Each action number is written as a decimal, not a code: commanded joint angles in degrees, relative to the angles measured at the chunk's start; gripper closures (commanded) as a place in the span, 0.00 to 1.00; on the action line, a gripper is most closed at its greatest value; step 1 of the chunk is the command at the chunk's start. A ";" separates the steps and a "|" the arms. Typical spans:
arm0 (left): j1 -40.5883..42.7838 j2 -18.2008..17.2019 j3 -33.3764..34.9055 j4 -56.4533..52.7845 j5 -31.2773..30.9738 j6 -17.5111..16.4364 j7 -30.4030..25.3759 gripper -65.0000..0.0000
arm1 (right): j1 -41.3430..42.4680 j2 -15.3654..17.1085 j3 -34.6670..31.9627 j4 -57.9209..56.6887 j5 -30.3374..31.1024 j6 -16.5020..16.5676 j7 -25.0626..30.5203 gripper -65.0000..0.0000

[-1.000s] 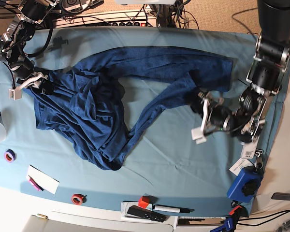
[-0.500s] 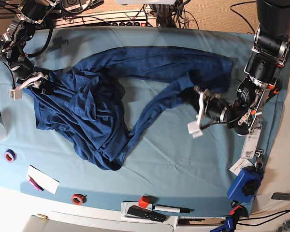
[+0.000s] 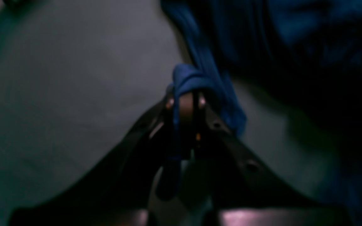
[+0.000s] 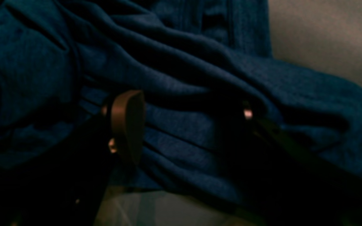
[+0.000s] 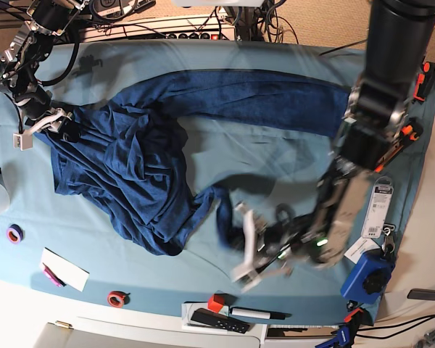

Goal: Layout the t-shirt on the table in an organized manner, then fold the t-shirt properly

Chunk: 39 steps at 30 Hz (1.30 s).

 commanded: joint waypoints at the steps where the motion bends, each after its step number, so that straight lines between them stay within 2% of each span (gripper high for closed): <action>1: -3.37 1.29 -0.39 0.98 1.40 1.29 -2.64 1.00 | 0.33 1.11 0.28 0.63 0.50 -0.10 0.17 0.43; 5: -7.72 4.70 -0.39 0.68 10.78 8.96 -6.43 1.00 | 0.33 1.11 0.28 0.63 0.48 -0.10 -0.02 0.43; 11: -13.99 5.16 -0.39 -1.16 23.65 22.34 -9.18 1.00 | 0.33 1.11 0.28 0.63 0.35 -0.10 -0.02 0.43; 14: -15.80 4.70 -0.39 -1.60 27.32 26.03 -9.46 1.00 | 0.35 1.09 0.28 0.63 0.37 -0.10 0.00 0.43; 16: -16.06 4.20 -0.39 -1.60 27.87 25.57 -9.68 1.00 | 0.35 1.11 0.28 0.63 0.50 -0.10 0.00 0.43; 17: -15.87 4.07 -0.39 -1.62 29.07 24.87 -10.01 0.96 | 0.35 1.11 0.28 0.63 0.52 -0.10 0.00 0.43; 19: -15.12 3.91 -0.39 -1.95 31.34 24.92 -10.82 0.65 | 0.35 1.11 0.28 0.63 0.52 -0.10 0.00 0.43; 20: -14.73 3.78 -0.39 -2.36 32.02 25.88 -11.50 0.53 | 0.35 1.11 0.28 0.63 0.50 -0.10 0.00 0.43; 21: -14.56 3.78 -0.39 -3.08 32.37 27.52 -11.82 0.49 | 0.35 1.11 0.28 0.63 0.52 -0.10 0.00 0.43; 24: -14.47 3.74 -0.39 -6.43 34.12 31.63 -12.35 0.49 | 0.35 1.11 0.28 0.63 0.52 -0.10 0.00 0.43; 26: -14.47 3.61 -0.39 -8.76 33.88 31.30 -12.33 0.49 | 0.35 1.11 0.28 0.63 0.55 -0.10 0.02 0.43; 30: -14.43 3.63 -0.39 -13.53 29.59 25.05 -12.09 0.49 | 0.35 1.11 0.28 0.63 0.55 -0.10 0.22 0.43; 32: -14.25 3.61 -0.39 -15.32 27.63 23.43 -12.20 0.49 | 0.33 1.11 0.28 0.63 0.55 -0.10 0.17 0.43; 35: -14.32 3.63 -0.39 -17.62 27.85 20.81 -12.33 0.49 | 0.35 1.11 0.28 0.63 0.57 -0.10 0.20 0.43; 39: -14.29 3.41 -0.39 -18.64 28.44 19.45 -10.93 0.46 | 0.35 1.11 0.28 0.63 0.55 -0.10 0.20 0.43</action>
